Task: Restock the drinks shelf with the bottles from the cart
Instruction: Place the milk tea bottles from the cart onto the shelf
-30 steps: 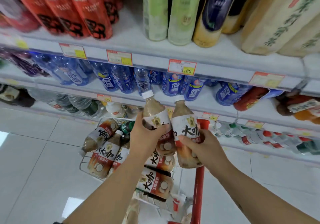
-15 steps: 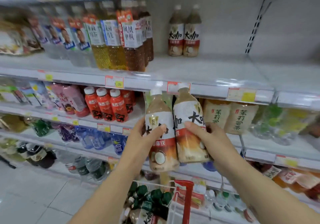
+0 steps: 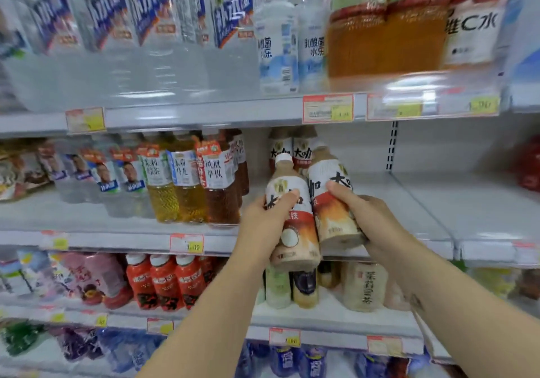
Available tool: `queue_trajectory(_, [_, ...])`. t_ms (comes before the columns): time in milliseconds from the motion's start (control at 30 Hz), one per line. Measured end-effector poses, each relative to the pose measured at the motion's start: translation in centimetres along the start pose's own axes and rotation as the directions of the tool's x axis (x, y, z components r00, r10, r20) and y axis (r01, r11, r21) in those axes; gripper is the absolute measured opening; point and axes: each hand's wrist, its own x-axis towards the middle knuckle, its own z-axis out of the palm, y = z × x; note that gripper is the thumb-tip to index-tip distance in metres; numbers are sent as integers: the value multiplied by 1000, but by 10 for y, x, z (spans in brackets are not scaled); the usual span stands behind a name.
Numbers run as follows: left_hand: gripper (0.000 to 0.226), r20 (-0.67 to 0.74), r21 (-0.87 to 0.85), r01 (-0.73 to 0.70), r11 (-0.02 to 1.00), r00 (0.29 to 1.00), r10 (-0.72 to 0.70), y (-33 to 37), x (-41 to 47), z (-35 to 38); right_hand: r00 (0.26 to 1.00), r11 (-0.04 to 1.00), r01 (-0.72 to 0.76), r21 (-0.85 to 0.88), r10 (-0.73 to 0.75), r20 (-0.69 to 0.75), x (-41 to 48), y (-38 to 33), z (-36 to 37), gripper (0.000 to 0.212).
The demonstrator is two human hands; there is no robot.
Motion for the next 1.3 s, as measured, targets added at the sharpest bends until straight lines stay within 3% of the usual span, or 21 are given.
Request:
queue_trajectory(167, [39,3,202,-180,963,983,183,2,47,5,977,992,112,-51,-119,-177,41,5,15,46])
queue_trajectory(333, [68,-37,151,-224,963,972,232,-5,77,9,929,971,204,-128,-233,-287,78,10,29,51])
queue_trajectory(600, [77,-60,101,-321,942,943,328,-8,109,5,903,939,247,-240,-313,-294,106,27,48,57])
queue_trajectory(933, [73,31,171,-369,914,929,369,-28,135,6,903,921,336,-195,-374,-212,119,31,52,69])
queue_trajectory(1067, [79,47,220,-315,923,949,312,-24,151,7,914,914,330,-237,-372,-161,125,27,52,69])
queue_trajectory(1200, [97,8,273,-196,942,979,201,-29,157,8,945,902,314,-296,-328,0,128,27,46,71])
queue_trajectory(1300, [90,33,391,-112,914,994,107,-37,151,5,965,877,259,-405,-249,77,134,30,35,70])
